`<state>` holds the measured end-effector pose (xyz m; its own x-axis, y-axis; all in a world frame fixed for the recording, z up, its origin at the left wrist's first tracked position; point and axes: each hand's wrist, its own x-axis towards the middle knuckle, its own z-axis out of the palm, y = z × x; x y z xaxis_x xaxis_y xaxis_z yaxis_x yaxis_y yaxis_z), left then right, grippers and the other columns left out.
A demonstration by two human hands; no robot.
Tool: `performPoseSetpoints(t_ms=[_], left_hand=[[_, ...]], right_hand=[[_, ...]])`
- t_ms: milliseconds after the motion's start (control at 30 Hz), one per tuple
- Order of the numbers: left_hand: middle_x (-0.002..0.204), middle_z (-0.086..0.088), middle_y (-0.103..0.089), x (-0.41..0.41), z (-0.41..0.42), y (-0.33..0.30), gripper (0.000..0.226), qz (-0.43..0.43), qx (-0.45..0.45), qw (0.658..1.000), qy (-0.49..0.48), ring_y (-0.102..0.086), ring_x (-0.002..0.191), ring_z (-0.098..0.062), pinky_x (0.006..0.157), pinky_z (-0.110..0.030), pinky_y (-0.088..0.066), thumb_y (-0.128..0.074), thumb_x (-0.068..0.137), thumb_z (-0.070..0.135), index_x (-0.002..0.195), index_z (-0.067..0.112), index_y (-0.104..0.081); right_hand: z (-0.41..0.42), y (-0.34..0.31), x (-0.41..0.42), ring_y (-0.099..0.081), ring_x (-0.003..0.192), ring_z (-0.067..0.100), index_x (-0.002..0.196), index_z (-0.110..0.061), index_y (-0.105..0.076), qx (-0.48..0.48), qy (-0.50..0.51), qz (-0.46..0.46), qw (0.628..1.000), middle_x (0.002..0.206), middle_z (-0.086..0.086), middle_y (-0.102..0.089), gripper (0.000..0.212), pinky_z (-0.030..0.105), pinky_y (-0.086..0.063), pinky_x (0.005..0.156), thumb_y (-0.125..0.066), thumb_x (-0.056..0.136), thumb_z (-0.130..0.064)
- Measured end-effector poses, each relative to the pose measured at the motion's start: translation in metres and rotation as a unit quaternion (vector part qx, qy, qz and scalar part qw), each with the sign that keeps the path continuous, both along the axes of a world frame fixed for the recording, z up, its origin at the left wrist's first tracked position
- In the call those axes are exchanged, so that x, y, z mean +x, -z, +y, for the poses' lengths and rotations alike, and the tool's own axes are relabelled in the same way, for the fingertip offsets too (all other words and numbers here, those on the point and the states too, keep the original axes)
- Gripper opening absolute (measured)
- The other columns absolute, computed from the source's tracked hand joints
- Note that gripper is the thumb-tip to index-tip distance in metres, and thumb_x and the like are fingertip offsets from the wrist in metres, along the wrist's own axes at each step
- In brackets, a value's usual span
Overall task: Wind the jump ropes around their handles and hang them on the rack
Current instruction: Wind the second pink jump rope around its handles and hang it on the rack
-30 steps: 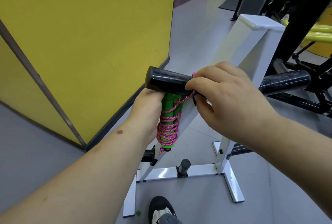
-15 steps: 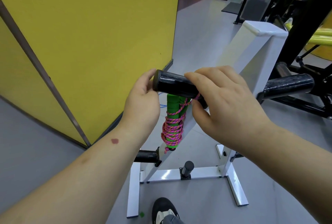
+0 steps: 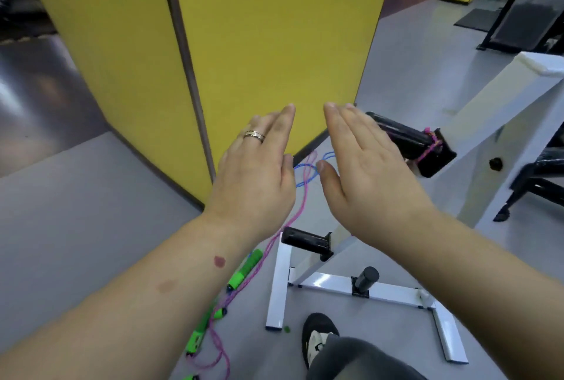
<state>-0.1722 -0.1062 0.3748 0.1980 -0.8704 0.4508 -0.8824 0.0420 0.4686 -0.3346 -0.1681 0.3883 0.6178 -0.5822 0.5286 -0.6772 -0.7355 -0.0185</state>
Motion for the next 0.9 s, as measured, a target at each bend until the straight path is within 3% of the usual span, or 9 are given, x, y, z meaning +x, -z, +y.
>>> performPoseSetpoints(t_ms=[200,533,900], left_hand=[[0.163,-0.004,-0.038,0.052,0.072,0.017,0.067,-0.047,0.049,0.994,-0.085,-0.028,0.155,-0.032,0.116,-0.056,-0.037,-0.05,0.1,0.018,0.163,0.02,-0.027],[0.171,-0.002,-0.025,0.112,0.185,0.089,0.07,-0.043,0.156,0.967,-0.194,-0.018,0.159,-0.029,0.122,-0.052,-0.03,-0.047,0.103,0.025,0.165,0.024,-0.015],[0.173,-0.002,-0.016,0.14,0.238,0.207,0.074,-0.014,0.304,0.926,-0.225,-0.011,0.16,-0.031,0.124,-0.048,-0.02,-0.044,0.103,0.026,0.166,0.023,-0.005]], right_hand=[[0.051,0.015,0.066,-0.027,0.15,0.033,0.155,0.002,-0.027,0.058,-0.059,0.008,0.997,0.159,0.017,-0.035,0.063,0.046,-0.022,0.123,-0.038,0.099,-0.026],[0.14,0.104,0.144,-0.021,0.152,0.03,0.158,-0.001,-0.015,0.133,-0.131,0.102,0.977,0.164,0.016,-0.024,0.066,0.047,-0.023,0.122,-0.037,0.102,-0.029],[0.168,0.217,0.165,-0.01,0.155,0.028,0.159,-0.006,-0.004,0.246,-0.083,0.214,0.942,0.168,0.012,-0.01,0.068,0.043,-0.012,0.125,-0.036,0.104,-0.031]])
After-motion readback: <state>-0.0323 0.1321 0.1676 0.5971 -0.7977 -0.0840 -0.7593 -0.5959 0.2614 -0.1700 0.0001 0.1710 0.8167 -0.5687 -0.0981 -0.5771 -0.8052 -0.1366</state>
